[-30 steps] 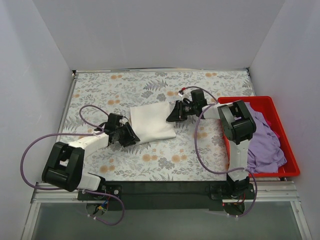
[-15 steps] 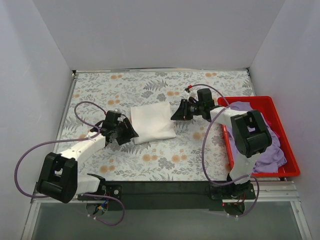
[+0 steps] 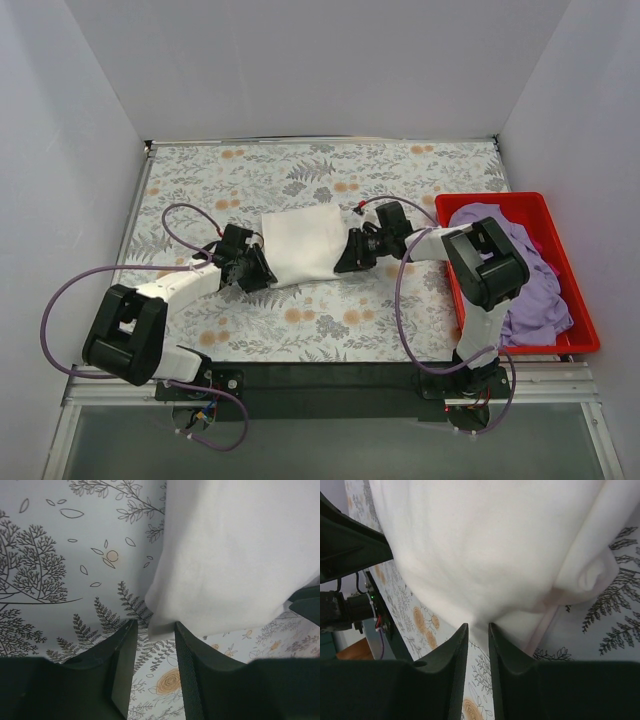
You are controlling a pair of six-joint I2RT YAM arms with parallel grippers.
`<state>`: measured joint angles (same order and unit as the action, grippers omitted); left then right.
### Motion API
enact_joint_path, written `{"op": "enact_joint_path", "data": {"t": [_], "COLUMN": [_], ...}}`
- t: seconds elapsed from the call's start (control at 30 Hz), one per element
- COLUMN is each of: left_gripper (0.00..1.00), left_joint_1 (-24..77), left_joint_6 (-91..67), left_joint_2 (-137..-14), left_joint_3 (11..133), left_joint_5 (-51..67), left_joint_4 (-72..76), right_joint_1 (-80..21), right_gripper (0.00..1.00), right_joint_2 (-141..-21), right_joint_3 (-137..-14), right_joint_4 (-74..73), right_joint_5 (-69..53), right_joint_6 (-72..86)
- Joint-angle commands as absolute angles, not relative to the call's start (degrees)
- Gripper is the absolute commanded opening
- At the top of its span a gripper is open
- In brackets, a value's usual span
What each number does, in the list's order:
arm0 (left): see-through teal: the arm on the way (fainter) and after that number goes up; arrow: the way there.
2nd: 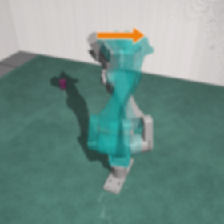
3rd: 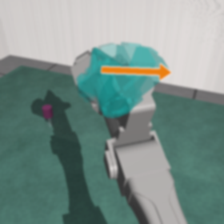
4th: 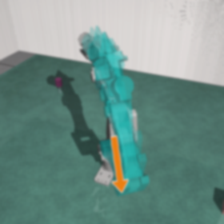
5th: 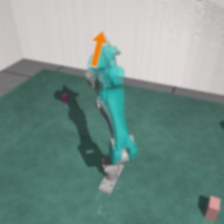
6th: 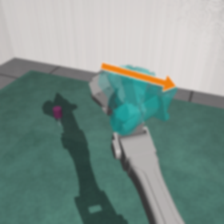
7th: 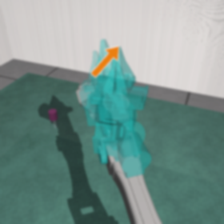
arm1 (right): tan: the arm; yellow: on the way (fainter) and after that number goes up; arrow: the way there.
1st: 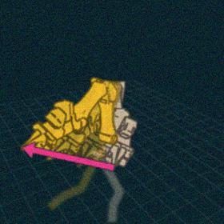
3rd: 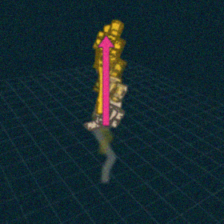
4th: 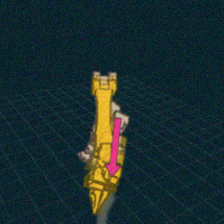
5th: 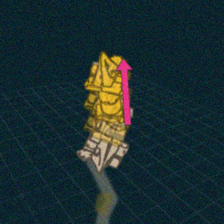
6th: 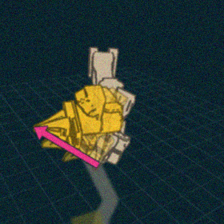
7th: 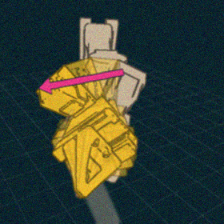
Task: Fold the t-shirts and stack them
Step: Neatly place the folded tshirt to the corner
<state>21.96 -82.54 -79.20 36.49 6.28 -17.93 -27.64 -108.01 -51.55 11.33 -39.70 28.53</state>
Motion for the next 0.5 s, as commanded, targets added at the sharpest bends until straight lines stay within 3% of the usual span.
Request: {"op": "enact_joint_path", "data": {"t": [0.0,0.17,0.27,0.4,0.47], "left_gripper": [0.34,0.38,0.44,0.55,0.58], "left_joint_1": [22.1,22.0,22.0,22.1,22.0], "left_joint_6": [-83.2,-82.7,-82.0,-81.0,-80.5], "left_joint_2": [-78.7,-73.1,-69.6,-65.4,-63.8], "left_joint_3": [38.1,40.6,42.4,44.0,44.3], "left_joint_5": [0.7,-4.9,-8.0,-11.2,-12.5], "left_joint_4": [-20.6,-26.2,-29.7,-33.0,-33.4], "right_joint_1": [-26.3,-26.2,-26.2,-26.2,-26.2], "right_gripper": [0.26,0.32,0.41,0.61,0.62], "right_joint_2": [-107.4,-102.3,-99.6,-99.6,-100.8], "right_joint_3": [-49.9,-53.3,-58.3,-64.9,-68.7], "right_joint_4": [10.0,-0.4,-7.5,-15.4,-17.7], "right_joint_5": [-34.5,-27.8,-22.9,-17.7,-17.1], "right_joint_6": [27.0,20.0,16.1,13.3,12.5]}}
